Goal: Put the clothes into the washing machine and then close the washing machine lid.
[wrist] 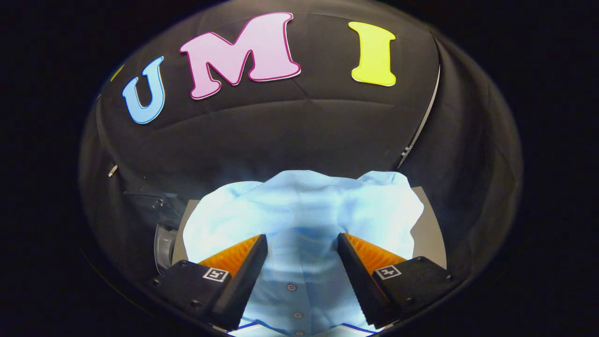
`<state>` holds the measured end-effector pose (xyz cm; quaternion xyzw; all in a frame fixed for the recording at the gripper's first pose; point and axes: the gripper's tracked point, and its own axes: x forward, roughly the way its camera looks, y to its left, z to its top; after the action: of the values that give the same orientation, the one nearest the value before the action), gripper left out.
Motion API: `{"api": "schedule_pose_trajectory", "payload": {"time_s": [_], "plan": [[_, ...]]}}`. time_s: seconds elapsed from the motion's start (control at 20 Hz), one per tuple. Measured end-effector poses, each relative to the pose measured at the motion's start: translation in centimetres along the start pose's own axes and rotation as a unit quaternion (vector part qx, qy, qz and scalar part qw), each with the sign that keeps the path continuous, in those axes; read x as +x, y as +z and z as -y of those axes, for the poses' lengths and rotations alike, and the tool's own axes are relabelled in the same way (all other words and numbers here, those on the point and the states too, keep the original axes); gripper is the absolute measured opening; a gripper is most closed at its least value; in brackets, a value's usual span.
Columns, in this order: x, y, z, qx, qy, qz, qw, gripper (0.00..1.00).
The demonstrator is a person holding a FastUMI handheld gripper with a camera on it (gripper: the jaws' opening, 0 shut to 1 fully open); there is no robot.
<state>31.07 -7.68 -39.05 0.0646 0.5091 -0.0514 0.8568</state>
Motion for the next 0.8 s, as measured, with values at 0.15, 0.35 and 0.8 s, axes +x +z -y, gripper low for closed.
{"api": "schedule_pose_trajectory", "payload": {"time_s": [0.15, 0.35, 0.8], "plan": [[0.2, 0.0, -0.3, -0.017, 0.011, -0.001, 1.0, 0.86], [0.3, 0.0, -0.9, -0.035, 0.016, -0.001, 0.999, 0.43], [-1.0, 0.2, -1.4, -0.017, 0.024, 0.016, 0.999, 0.05]]}}
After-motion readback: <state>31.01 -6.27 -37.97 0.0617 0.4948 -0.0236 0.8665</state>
